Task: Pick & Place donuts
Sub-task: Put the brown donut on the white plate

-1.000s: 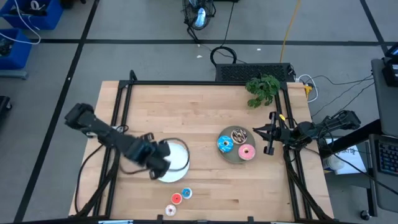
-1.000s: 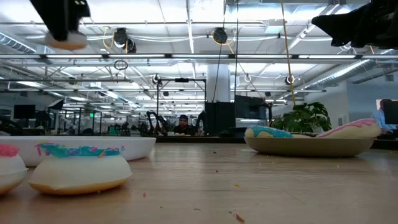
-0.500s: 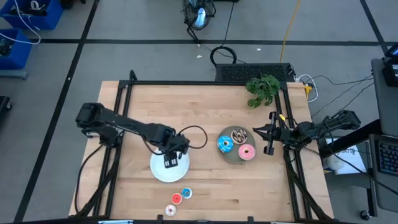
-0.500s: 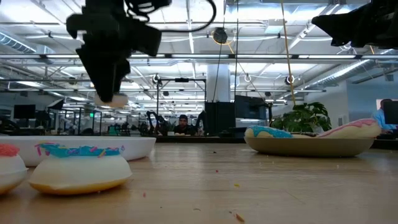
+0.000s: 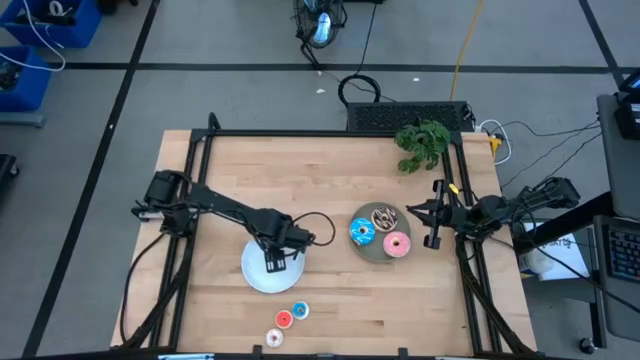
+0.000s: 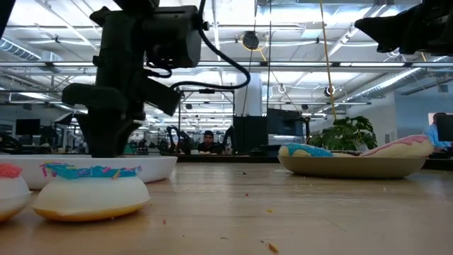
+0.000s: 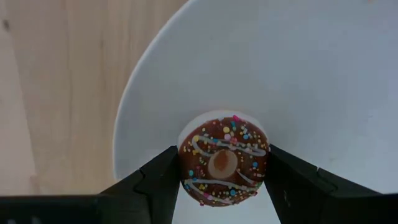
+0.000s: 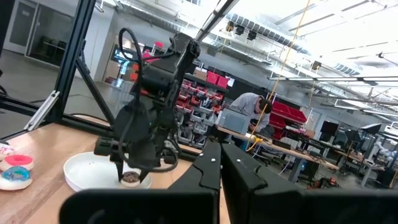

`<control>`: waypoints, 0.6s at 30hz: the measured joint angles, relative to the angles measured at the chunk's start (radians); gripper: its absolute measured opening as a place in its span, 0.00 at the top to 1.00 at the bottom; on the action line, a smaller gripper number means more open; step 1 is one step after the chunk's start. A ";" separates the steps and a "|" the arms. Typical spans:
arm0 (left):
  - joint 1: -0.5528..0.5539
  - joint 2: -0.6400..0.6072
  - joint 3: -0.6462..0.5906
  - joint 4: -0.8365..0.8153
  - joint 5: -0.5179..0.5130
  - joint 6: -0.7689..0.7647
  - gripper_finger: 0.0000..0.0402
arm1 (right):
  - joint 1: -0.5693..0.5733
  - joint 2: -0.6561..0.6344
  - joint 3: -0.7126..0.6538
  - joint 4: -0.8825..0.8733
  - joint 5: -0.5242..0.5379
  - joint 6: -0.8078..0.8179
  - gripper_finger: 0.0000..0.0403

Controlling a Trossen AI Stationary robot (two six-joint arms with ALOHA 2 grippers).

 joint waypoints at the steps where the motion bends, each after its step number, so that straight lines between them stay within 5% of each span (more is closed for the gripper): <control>1: -0.003 0.006 0.001 -0.001 -0.004 0.003 0.46 | 0.000 0.000 0.000 0.000 0.000 0.000 1.00; 8: -0.041 0.009 0.012 -0.018 -0.039 0.047 0.43 | 0.000 0.000 0.000 -0.014 0.000 0.003 1.00; 18: -0.052 0.005 0.036 -0.001 -0.030 0.039 0.18 | 0.000 0.000 0.000 -0.038 0.000 0.011 1.00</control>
